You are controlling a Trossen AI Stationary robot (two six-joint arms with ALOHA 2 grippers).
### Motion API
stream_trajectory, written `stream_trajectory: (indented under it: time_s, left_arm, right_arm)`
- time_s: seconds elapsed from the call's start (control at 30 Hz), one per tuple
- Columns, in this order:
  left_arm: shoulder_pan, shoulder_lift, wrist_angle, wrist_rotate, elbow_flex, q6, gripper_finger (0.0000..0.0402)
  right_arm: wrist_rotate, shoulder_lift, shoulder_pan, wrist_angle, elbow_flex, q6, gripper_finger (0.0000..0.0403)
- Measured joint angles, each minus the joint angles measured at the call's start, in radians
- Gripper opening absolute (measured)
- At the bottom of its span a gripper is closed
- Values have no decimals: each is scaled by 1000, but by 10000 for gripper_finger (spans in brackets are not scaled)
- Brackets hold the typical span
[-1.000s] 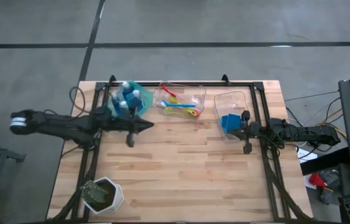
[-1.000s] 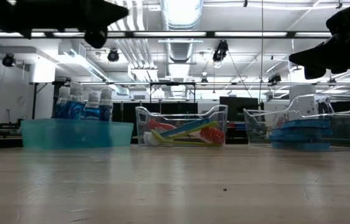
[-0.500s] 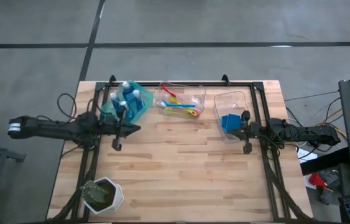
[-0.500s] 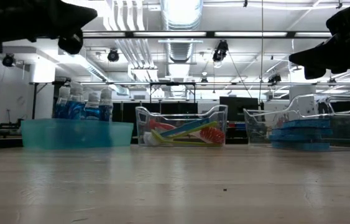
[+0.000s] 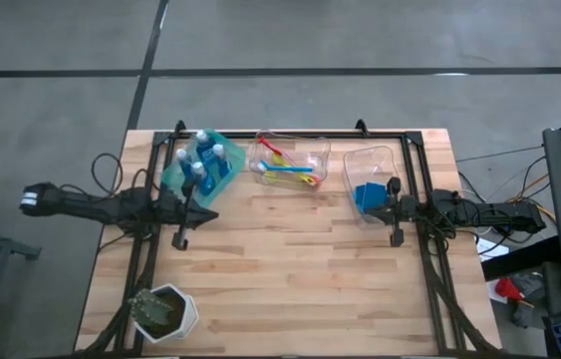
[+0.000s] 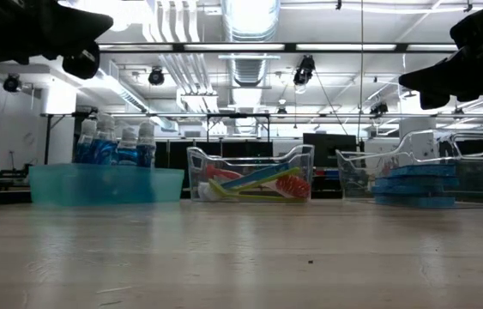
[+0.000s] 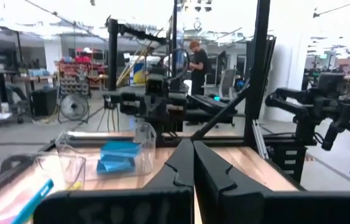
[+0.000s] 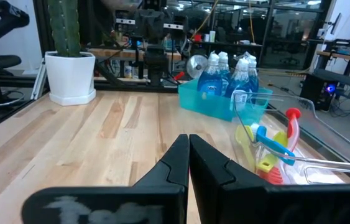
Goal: Pick & Place Kitchen Sink Supplies
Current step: Return to Home Position
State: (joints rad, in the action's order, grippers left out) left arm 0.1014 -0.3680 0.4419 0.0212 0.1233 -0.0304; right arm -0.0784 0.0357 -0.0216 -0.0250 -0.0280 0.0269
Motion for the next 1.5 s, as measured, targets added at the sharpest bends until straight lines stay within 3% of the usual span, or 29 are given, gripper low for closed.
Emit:
stream_trajectory:
  time_s: [0.2,0.4,0.53,0.87,1.5]
  left_arm:
    - [0,138,-134,-11,-24,-5,0]
    - [0,264,-91,-72,-106,-31,0]
    - [-1,316,-220,-63,-113,-21,0]
    - [-1,327,-416,19,-115,20,0]
    - [-1,315,-426,20,-115,11,0]
  right_arm:
    - [0,0,0,0,0,0,9]
    - [0,0,0,0,0,0,9]
    - [0,0,0,0,0,0,9]
    - [0,0,0,0,0,0,8]
    - [0,0,0,0,0,0,9]
